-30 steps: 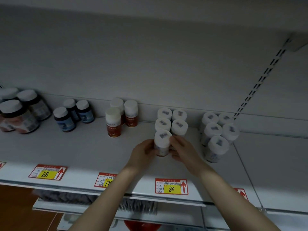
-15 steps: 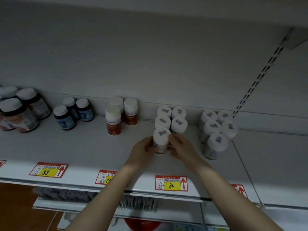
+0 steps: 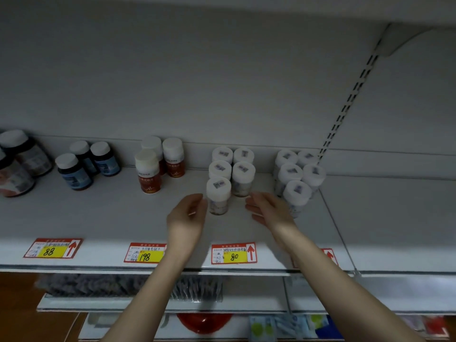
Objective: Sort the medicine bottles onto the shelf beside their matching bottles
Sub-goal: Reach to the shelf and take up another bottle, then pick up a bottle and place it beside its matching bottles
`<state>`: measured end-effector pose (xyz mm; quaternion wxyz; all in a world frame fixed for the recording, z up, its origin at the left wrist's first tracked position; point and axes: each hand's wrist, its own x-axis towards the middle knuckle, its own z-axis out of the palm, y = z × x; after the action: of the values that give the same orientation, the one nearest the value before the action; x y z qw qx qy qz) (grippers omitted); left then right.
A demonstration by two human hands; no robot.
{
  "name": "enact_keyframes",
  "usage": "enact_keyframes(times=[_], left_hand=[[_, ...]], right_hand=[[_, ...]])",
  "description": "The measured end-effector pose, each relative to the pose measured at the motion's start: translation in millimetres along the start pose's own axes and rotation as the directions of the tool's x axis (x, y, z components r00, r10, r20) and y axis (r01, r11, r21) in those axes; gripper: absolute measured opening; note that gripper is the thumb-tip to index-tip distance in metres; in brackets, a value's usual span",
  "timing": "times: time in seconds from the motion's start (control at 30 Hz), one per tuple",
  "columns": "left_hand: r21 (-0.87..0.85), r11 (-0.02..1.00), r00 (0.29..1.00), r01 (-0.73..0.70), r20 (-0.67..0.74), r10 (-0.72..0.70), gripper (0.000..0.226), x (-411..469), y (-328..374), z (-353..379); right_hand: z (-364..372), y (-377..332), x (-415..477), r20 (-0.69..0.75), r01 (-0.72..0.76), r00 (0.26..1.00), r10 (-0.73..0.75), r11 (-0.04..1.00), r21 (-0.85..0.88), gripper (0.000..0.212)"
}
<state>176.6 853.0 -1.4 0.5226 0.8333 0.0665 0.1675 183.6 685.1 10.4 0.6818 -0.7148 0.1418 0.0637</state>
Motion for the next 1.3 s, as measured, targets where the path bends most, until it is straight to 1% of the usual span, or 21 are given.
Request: enact_keyframes(times=[0.07, 0.13, 0.23, 0.33, 0.43, 0.57, 0.7, 0.87, 1.0, 1.1, 1.2, 1.3], left_hand=[[-0.045, 0.997, 0.997, -0.07, -0.026, 0.069, 0.016, -9.4, 20.0, 8.7], [-0.111, 0.989, 0.995, -0.1, -0.009, 0.1, 0.016, -19.2, 42.5, 24.0], [-0.203, 0.968, 0.982, -0.15, 0.08, 0.169, 0.015, -41.0, 75.8, 56.1], [-0.257, 0.945, 0.957, -0.201, 0.157, 0.246, 0.016, -74.7, 107.8, 99.4], [-0.315, 0.931, 0.938, -0.183, 0.228, 0.261, 0.016, -121.0, 142.9, 150.9], [-0.377, 0.913, 0.879, -0.156, 0.369, 0.302, 0.023, -190.5, 193.5, 224.9], [-0.394, 0.906, 0.797, -0.152, 0.494, 0.348, 0.025, -250.7, 234.0, 289.0], [-0.399, 0.9, 0.695, -0.178, 0.596, 0.401, 0.023, -297.3, 273.8, 358.8], [-0.385, 0.898, 0.62, -0.215, 0.656, 0.43, 0.023, -321.5, 297.5, 417.0], [-0.391, 0.895, 0.569, -0.215, 0.695, 0.44, 0.025, -335.0, 316.5, 463.6], [-0.381, 0.901, 0.549, -0.207, 0.718, 0.429, 0.025, -339.6, 335.9, 514.3], [-0.358, 0.912, 0.55, -0.202, 0.729, 0.408, 0.025, -339.5, 353.8, 566.2]], right_hand=[[-14.9, -5.5, -8.0, -0.01, 0.007, 1.0, -0.007, 1.0, 0.028, 0.016], [-36.1, -10.2, -18.2, -0.033, 0.031, 0.999, -0.03, 0.999, 0.045, 0.02], [-80.3, -12.4, -38.2, -0.092, 0.076, 0.993, -0.071, 0.996, 0.042, 0.021], [-143.6, -8.2, -62.8, -0.144, 0.1, 0.985, -0.094, 0.994, 0.039, 0.017], [-220.7, 1.0, -96.4, -0.195, 0.114, 0.975, -0.106, 0.993, 0.031, 0.02], [-324.6, 18.7, -144.1, -0.348, 0.145, 0.929, -0.127, 0.989, 0.025, 0.019], [-413.4, 38.3, -186.9, -0.476, 0.138, 0.874, -0.094, 0.989, 0.059, 0.02], [-500.3, 63.1, -220.8, -0.62, 0.142, 0.783, -0.056, 0.986, 0.09, 0.023], [-556.4, 80.2, -232.1, -0.689, 0.144, 0.724, -0.027, 0.983, 0.112, 0.013], [-603.5, 87.7, -225.7, -0.728, 0.148, 0.685, -0.026, 0.983, 0.105, 0.013], [-653.9, 89.9, -209.1, -0.748, 0.157, 0.662, -0.043, 0.984, 0.082, 0.015], [-702.9, 86.8, -190.0, -0.745, 0.132, 0.666, -0.042, 0.989, 0.062, 0.018]])
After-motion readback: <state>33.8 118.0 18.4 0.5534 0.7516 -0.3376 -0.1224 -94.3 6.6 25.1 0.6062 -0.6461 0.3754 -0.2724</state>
